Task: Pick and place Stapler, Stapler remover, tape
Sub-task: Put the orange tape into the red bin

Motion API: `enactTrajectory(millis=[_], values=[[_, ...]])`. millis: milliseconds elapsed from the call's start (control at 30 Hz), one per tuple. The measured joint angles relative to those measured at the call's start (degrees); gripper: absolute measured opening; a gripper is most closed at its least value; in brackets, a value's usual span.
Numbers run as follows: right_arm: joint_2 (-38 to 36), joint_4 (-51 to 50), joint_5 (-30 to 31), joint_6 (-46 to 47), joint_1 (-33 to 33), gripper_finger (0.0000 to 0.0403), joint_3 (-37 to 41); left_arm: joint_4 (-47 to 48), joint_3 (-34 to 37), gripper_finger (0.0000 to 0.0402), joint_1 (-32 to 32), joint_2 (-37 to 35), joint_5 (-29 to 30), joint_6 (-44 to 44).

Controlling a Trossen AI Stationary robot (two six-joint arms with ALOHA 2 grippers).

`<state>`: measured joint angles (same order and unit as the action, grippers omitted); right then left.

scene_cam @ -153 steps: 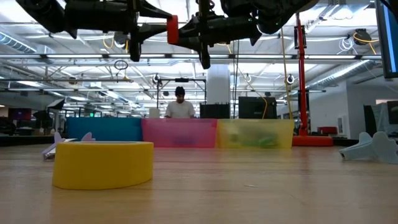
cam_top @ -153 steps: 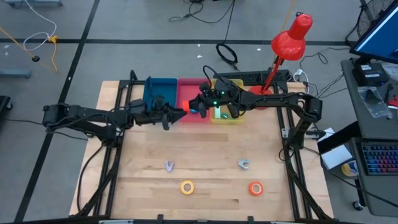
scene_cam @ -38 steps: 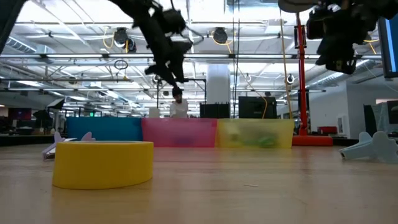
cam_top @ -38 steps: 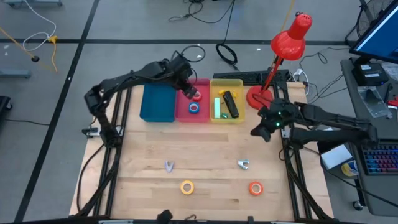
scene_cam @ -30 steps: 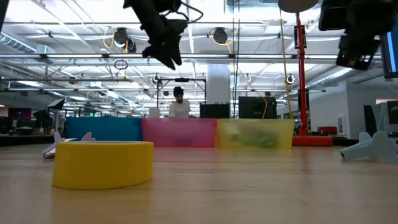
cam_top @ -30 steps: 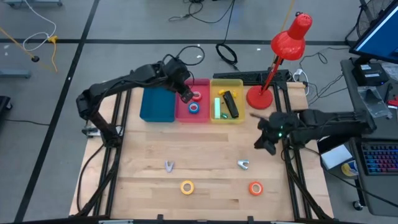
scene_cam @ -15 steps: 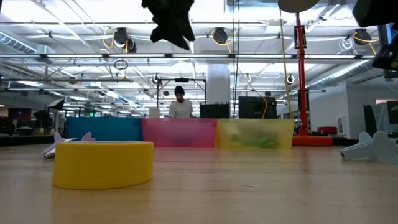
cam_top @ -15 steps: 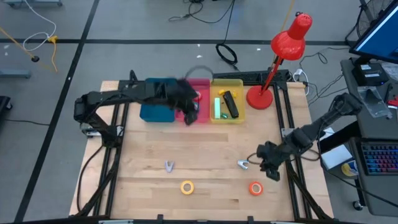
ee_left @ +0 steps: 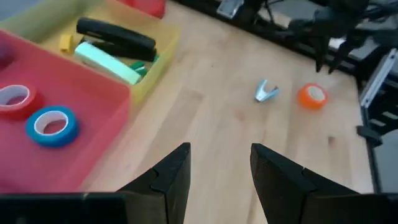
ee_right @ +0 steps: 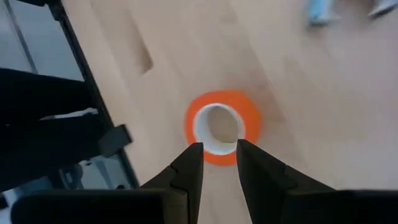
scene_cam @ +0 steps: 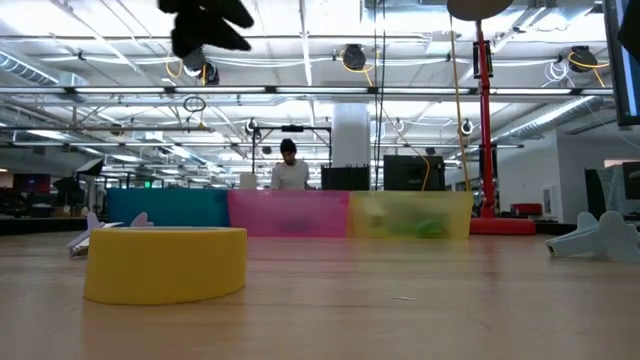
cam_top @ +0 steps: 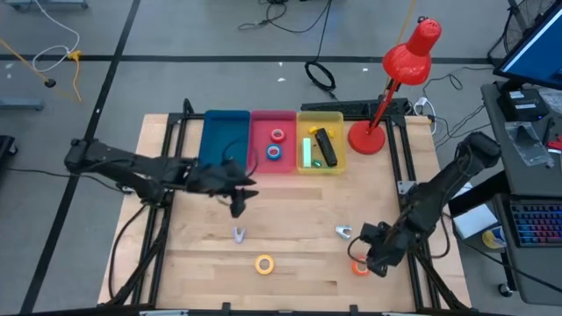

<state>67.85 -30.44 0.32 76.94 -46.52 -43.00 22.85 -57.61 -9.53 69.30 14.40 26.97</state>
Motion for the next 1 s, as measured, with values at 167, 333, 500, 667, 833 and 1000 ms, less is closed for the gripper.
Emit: enactTrajectory(millis=[167,333,500,667,833,1000], values=[[6.28,0.24,2.29,6.68,-1.8,0.0089,-2.36,-4.09,7.84,0.0168,-6.24,-6.78,5.01,1.38],[11.27,-0.22,2.73,12.16,-2.1,0.0089,-3.24,-6.4,13.25,0.0168,-10.11,-10.59,5.87,2.37],[14.18,-0.33,2.62,16.62,-2.67,0.0089,-3.28,-6.68,16.65,0.0168,-12.82,-12.45,6.46,3.8],[14.5,-2.46,2.56,19.98,-2.67,0.0089,-3.46,-6.31,18.23,0.0168,-14.83,-13.28,6.76,4.87],[13.24,-4.25,2.43,22.65,-2.69,0.0089,-3.19,-6.47,19.08,0.0168,-15.9,-13.25,6.77,5.28],[12.97,-7.02,2.42,23.32,-2.67,0.0089,-6.56,-6.45,20.09,0.0168,-16.1,-13.22,6.77,6.47]])
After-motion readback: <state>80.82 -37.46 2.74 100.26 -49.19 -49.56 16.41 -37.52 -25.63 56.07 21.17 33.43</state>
